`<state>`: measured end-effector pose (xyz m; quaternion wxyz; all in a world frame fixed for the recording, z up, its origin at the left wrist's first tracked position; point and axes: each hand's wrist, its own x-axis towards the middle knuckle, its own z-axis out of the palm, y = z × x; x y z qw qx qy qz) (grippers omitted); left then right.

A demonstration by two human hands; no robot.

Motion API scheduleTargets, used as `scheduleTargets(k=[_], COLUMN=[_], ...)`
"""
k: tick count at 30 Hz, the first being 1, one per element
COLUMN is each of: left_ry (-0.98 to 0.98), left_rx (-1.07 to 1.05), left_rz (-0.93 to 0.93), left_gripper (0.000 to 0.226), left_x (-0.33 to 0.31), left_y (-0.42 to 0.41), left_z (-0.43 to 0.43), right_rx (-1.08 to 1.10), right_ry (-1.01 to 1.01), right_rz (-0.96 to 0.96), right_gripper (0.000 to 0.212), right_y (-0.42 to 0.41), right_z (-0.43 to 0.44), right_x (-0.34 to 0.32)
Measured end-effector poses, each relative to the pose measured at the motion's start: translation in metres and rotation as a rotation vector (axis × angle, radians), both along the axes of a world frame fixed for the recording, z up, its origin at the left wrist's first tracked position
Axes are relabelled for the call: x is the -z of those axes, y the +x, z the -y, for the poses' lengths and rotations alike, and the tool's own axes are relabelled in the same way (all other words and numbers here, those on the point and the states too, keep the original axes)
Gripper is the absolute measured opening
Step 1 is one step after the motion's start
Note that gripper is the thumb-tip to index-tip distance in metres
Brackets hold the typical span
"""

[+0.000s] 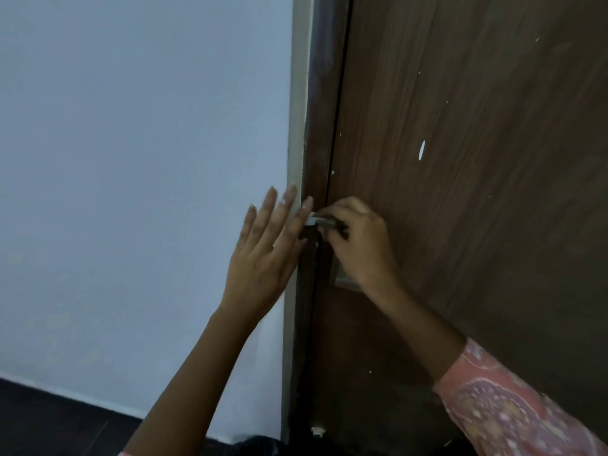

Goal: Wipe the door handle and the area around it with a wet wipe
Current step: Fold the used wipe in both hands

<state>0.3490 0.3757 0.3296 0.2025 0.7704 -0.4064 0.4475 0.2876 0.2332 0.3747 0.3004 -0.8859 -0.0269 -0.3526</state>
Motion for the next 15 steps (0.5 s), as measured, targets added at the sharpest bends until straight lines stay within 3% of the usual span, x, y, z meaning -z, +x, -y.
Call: scheduleTargets(k=[4,6,15], left_ry=[-0.121,-0.174,-0.384], left_rx=[0.218,0.276,0.208], left_rz=[-0.257,-0.388,-0.697], left_gripper=[0.046,0.045,0.014], left_x=[0.002,0.005,0.032], left_y=[-0.028,-0.036,-0.06], left_z=[0.002,0.002,-0.016], right_rx=[-0.16,-0.193,-0.226], right_ry=[0.531,0.682,0.763], right_rz=[-0.209,-0.269,-0.449], right_gripper=[0.015,0.012,0.018], right_y=[-0.025,-0.033,-0.049], right_z=[-0.007,-0.009,-0.025], right_x=[-0.005,-0.004,0.035])
